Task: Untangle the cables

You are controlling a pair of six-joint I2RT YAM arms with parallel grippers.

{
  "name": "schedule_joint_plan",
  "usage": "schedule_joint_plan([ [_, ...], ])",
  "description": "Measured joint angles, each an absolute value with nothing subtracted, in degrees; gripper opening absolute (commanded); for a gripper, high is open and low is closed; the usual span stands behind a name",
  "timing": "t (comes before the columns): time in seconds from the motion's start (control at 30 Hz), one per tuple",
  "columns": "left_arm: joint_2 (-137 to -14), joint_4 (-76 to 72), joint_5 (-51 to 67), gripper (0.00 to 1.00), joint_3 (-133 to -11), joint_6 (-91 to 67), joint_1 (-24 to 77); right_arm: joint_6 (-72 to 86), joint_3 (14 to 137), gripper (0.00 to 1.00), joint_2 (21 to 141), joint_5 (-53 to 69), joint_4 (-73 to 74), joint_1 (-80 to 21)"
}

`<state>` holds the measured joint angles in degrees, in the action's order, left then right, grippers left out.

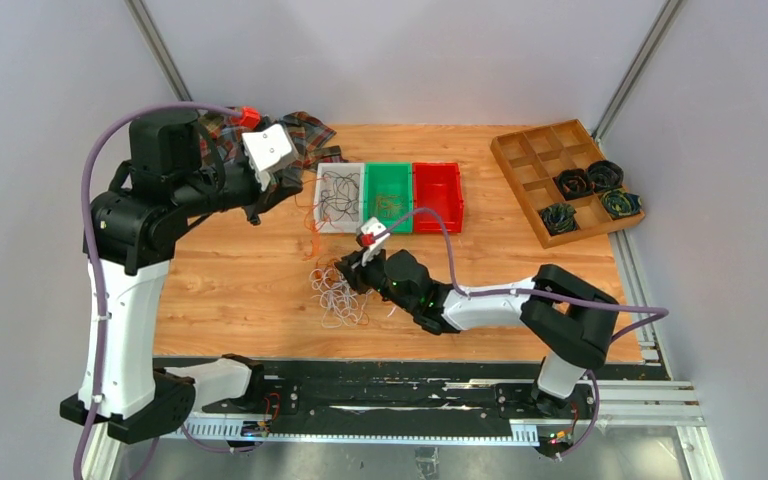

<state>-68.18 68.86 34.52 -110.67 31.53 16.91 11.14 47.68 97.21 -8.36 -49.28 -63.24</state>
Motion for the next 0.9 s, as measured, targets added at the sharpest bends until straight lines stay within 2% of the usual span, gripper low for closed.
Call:
schedule_joint_plan([
  [0.1,-69.4,68.8,34.8,0.0,-111.7,31.1,17.0,12.5,44.1,0.26,96.2,-10.7,-49.8,-63.2],
  [0.2,-70.4,68.9,34.8,0.0,-111.8,31.0,17.2,13.2,41.2,0.49,93.9,-12.0,-50.3,-63.1],
  [0.33,-71.7,68.9,34.8,0.0,-111.7,30.9,17.9,13.5,40.3,0.71,88.8,-12.1,-50.5,-63.0],
  [0.37,-71.9,68.9,34.8,0.0,-111.6,30.9,18.0,13.6,40.3,0.72,87.1,-12.0,-50.9,-63.0],
  [0.53,-71.9,69.1,34.8,0.0,-109.8,30.6,19.0,11.1,48.3,0.71,82.0,-10.5,-48.3,-63.0],
  [0.7,-73.1,69.2,34.7,0.0,-109.5,29.6,20.3,8.9,63.0,0.53,84.7,-9.4,-45.4,-60.9],
  [0.9,-74.3,69.2,34.2,0.0,-111.4,28.8,20.6,8.3,63.1,0.38,90.4,-7.5,-44.7,-58.6],
])
